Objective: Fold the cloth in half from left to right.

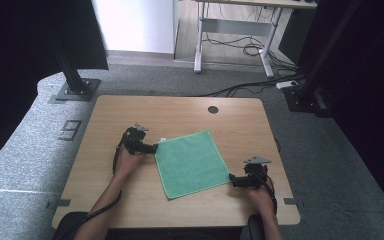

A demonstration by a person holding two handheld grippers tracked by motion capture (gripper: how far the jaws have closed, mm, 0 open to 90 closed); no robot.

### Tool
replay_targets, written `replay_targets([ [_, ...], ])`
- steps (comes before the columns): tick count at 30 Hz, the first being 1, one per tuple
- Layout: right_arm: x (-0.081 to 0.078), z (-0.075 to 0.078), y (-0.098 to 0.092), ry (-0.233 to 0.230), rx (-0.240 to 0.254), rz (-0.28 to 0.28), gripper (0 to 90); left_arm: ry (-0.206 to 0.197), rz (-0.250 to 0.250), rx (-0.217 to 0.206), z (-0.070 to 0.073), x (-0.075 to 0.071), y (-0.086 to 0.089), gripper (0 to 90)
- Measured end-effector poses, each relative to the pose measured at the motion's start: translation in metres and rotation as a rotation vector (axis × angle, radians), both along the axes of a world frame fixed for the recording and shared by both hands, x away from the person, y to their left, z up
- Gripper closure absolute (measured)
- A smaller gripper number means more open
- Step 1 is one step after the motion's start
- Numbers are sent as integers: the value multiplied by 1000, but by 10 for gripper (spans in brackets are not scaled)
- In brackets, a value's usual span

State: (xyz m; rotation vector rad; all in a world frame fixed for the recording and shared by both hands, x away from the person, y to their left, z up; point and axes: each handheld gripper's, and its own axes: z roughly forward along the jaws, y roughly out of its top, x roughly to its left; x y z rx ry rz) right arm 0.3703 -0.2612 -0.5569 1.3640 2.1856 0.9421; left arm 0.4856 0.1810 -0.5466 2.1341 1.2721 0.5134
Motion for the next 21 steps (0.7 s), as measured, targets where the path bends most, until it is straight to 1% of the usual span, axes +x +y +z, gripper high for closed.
replay_targets([
  [1,0,0,0,0,-1,1,0,-1,0,-1,0,0,1,1],
  [5,0,0,1,0,0,1,0,-13,-4,46,2,-4,0,2],
  [6,0,0,2,-1,0,4,0,-12,-2,49,3,-4,1,2],
  [9,1,1,3,1,5,17,28,-9,1,28,1,-6,8,2],
  [11,1,2,4,5,17,31,40,4,3,-2,0,-6,15,2],
  [12,1,3,4,9,21,32,41,16,3,-24,-1,-6,19,3],
  [13,2,3,5,10,22,33,43,17,4,-32,-2,-6,22,1],
  [15,1,5,6,10,26,46,42,20,-5,-30,-2,-8,27,1],
  [19,0,11,11,-4,44,73,33,19,-7,-31,-2,-12,34,1],
  [21,-1,14,15,-6,42,92,28,19,-6,-34,-2,-13,36,1],
])
